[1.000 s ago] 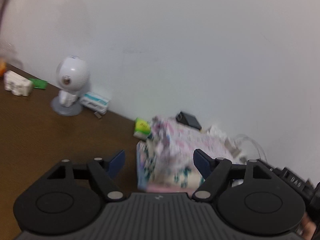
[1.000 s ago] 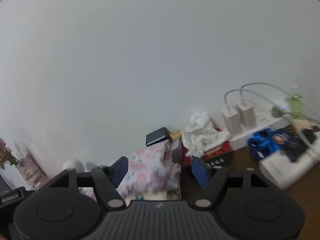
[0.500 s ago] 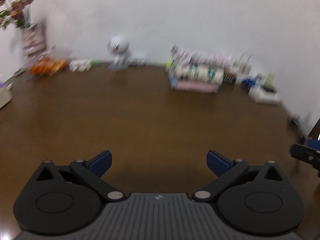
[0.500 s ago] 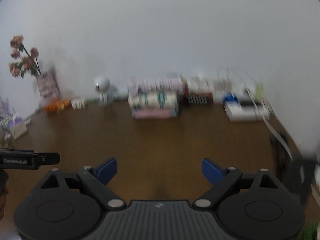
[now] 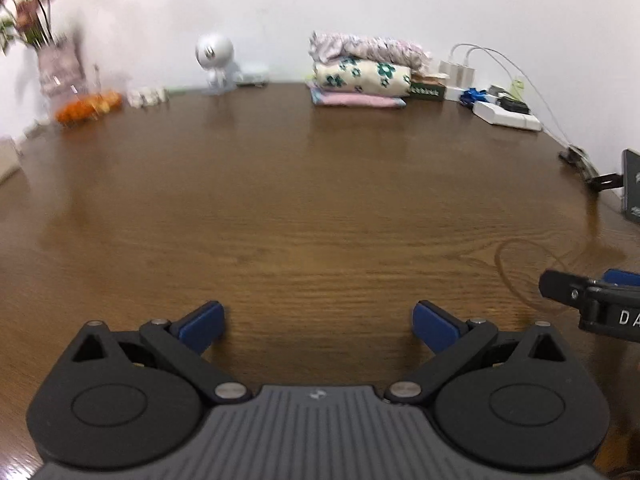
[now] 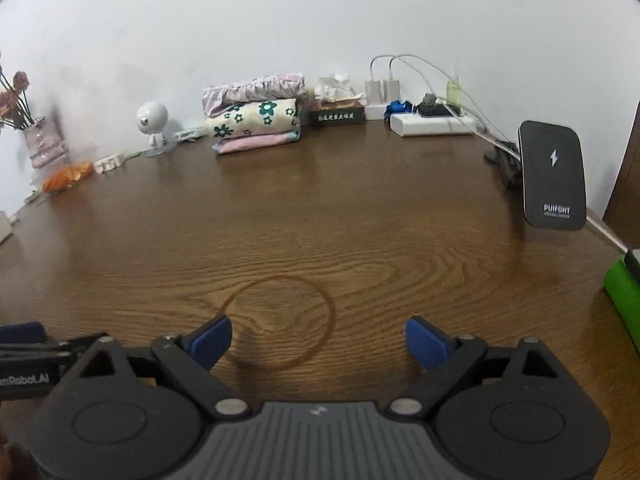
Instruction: Fold clothes
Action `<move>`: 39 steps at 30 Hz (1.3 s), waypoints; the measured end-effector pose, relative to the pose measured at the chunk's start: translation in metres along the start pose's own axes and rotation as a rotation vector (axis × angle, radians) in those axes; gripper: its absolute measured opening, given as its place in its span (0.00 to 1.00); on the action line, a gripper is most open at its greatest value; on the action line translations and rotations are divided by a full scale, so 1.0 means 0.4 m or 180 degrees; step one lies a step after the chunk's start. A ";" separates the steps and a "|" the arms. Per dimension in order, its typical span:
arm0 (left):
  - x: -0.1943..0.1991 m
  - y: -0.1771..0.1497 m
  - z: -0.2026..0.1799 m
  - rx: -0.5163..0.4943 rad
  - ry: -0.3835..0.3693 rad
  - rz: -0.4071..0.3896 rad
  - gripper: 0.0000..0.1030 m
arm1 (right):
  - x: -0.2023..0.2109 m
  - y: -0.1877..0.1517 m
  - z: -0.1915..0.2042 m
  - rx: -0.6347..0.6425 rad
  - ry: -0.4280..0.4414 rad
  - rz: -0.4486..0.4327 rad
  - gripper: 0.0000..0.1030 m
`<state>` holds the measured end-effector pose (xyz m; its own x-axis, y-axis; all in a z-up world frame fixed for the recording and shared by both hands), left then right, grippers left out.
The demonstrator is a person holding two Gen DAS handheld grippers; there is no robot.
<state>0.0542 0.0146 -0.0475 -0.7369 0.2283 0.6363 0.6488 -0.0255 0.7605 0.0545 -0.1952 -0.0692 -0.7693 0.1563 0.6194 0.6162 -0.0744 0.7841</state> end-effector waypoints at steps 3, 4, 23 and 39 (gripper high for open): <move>-0.015 -0.004 -0.005 -0.0011 -0.0034 -0.0017 1.00 | -0.007 -0.002 0.018 0.0162 0.0012 0.0025 1.00; -0.018 -0.004 -0.006 -0.0001 -0.0018 -0.0046 1.00 | -0.009 -0.004 0.026 0.0227 -0.0004 0.0028 1.00; -0.021 -0.006 -0.014 0.0014 -0.0020 -0.0113 1.00 | 0.007 -0.012 0.047 0.0285 -0.0142 -0.0021 1.00; -0.024 -0.006 -0.019 0.0014 -0.0004 -0.0124 1.00 | 0.006 -0.009 0.042 0.0250 -0.0192 -0.0012 1.00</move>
<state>0.0585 0.0050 -0.0544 -0.7614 0.2303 0.6060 0.6204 -0.0123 0.7842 0.0531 -0.1780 -0.0712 -0.7616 0.2156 0.6112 0.6265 0.0035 0.7794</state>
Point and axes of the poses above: each gripper's, at about its wrist camera, not at the fingertips, and x roughly against the way its jaws point, z to its left, y to its top, the point moved 9 cm from there along -x, roughly the way its jaws point, and after that the axes turned 14 degrees about -y, right-handed, at the moved point
